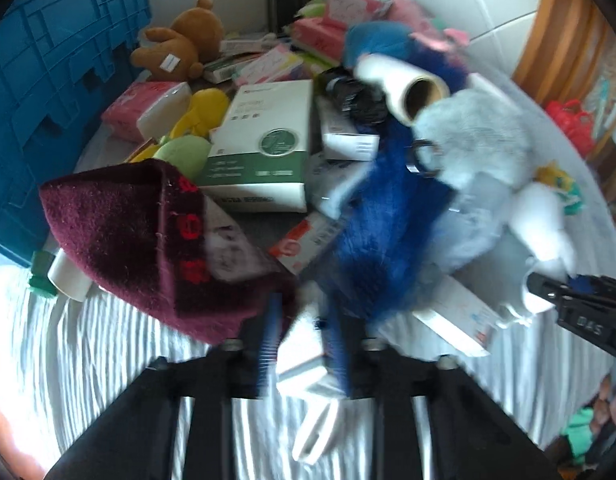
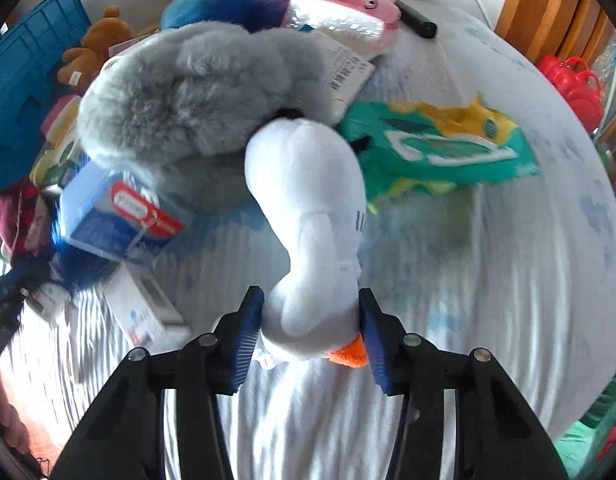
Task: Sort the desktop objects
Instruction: 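Reach the right tool to the white plush duck while the left tool approaches a white medicine box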
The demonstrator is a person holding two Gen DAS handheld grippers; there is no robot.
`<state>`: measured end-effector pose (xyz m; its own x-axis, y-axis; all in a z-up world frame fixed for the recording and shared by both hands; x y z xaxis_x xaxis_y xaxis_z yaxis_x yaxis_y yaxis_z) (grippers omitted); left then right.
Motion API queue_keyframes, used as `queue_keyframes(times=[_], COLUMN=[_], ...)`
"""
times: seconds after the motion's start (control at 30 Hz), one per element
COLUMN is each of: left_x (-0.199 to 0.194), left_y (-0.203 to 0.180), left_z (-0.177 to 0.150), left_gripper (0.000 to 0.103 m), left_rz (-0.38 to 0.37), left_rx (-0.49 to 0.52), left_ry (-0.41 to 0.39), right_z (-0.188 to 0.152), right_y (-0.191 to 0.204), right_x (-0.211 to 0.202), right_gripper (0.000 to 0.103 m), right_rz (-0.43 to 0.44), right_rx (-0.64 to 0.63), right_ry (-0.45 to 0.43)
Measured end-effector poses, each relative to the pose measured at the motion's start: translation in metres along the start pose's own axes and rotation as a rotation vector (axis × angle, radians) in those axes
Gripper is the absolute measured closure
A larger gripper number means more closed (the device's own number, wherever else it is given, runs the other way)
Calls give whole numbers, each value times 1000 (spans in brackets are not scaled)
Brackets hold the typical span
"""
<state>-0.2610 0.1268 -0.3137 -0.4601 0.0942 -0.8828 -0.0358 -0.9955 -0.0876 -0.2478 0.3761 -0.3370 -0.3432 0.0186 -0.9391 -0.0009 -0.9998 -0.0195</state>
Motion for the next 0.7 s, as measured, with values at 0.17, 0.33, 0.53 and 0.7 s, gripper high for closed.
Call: queue_keyframes(times=[0.17, 0.33, 0.53, 0.7], left_x=[7, 9, 25, 25], left_y=[3, 7, -1, -1], left_z=[-12, -23, -19, -19], left_gripper=[88, 74, 58, 58], left_rz=[2, 2, 3, 26], left_rx=[5, -16, -25, -20], left_ry=[36, 51, 65, 39], right_z=[-22, -30, -22, -18], right_y=[-16, -13, -13, -9], right_x=[-1, -7, -8, -1], right_gripper=[56, 56, 54, 54], right_rz=[-1, 17, 30, 43], right_rx=[26, -2, -5, -21], right_ry=[33, 26, 11, 24])
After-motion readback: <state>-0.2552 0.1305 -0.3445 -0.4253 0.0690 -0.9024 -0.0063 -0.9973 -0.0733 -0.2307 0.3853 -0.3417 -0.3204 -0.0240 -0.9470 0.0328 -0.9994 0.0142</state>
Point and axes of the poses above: each gripper's, at about its wrist camera, not at the fingertips, and x roughly the way its jaws point, y to its left, z to its top, the point moved 4 cm from there along x, roughly the way its jaws point, and after that the axes turned 7 degrees about -x, right-handed, at the moved point
